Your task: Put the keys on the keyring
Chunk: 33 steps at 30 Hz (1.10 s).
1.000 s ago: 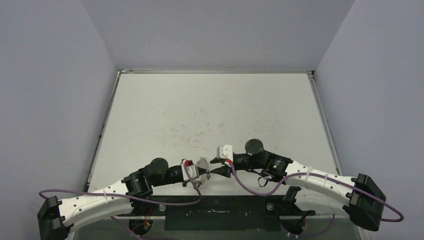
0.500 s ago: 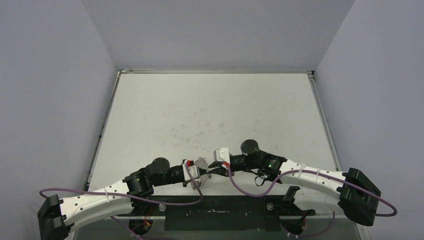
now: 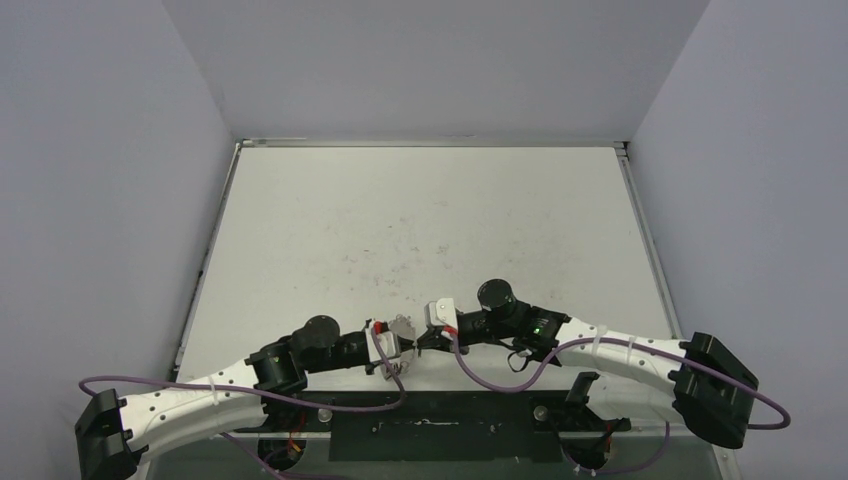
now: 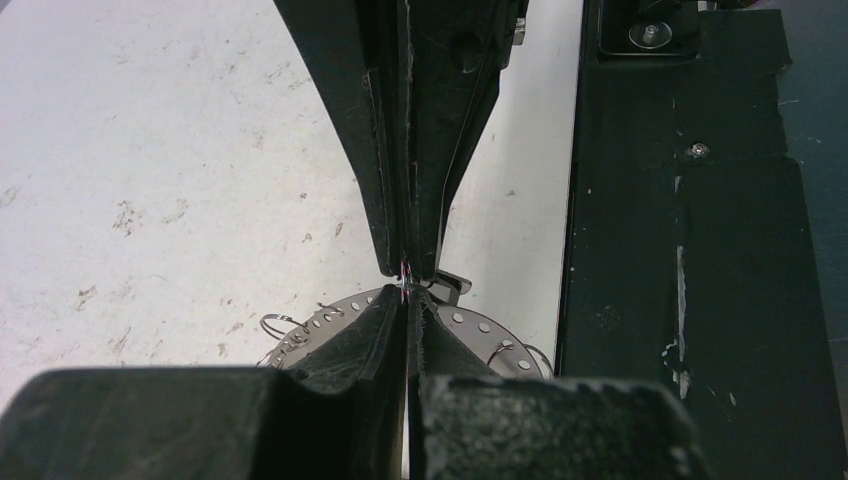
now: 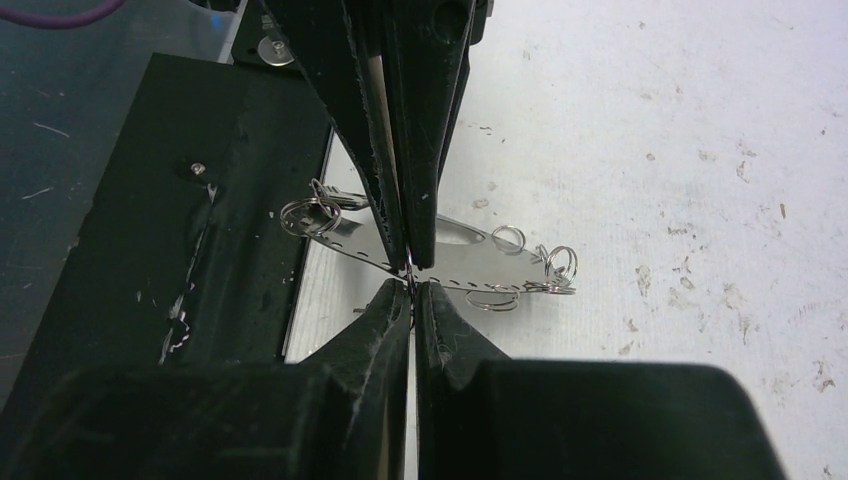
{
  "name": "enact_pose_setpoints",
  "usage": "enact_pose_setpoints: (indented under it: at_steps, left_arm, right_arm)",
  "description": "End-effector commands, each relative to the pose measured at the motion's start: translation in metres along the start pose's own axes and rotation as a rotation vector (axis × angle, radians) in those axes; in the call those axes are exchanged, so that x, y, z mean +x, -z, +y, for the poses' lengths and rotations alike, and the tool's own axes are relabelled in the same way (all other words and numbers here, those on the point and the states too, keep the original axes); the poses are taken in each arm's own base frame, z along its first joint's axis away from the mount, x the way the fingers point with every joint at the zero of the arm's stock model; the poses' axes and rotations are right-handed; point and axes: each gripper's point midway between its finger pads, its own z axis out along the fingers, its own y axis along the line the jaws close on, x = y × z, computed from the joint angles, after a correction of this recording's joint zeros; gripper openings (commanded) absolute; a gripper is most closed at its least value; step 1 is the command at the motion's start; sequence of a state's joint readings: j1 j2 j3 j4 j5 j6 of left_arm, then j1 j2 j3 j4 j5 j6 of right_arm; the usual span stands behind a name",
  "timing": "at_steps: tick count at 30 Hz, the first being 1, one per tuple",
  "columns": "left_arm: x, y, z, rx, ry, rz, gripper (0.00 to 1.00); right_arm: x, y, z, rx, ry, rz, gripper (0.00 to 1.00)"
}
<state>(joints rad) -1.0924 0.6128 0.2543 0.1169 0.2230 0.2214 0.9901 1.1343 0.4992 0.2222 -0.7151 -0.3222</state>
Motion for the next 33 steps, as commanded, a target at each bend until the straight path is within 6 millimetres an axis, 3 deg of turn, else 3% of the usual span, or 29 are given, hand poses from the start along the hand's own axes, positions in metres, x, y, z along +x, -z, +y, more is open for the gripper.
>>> enact_pose_setpoints:
  at_steps: [1, 5, 11, 21, 33]
  left_arm:
    - [-0.027, 0.000, 0.008, -0.027, -0.026, -0.071, 0.02]
    - [-0.027, 0.003, 0.013, -0.056, -0.026, -0.073, 0.18]
    - [-0.029, 0.005, 0.020, -0.101, -0.030, -0.089, 0.32]
    - [-0.027, -0.013, 0.018, -0.079, -0.026, -0.120, 0.35]
    - [-0.012, -0.031, 0.010, -0.046, -0.043, -0.184, 0.32]
  right_arm:
    - [-0.034, 0.006, -0.004, 0.001, 0.051, -0.060, 0.00]
    - [-0.031, 0.013, -0.010, 0.049, 0.019, 0.019, 0.00]
    - [-0.002, 0.025, -0.010, 0.081, -0.058, 0.201, 0.00]
    - [0.035, 0.032, -0.010, 0.119, -0.166, 0.433, 0.00]
    - [0.017, 0.020, -0.012, 0.117, -0.169, 0.391, 0.00]
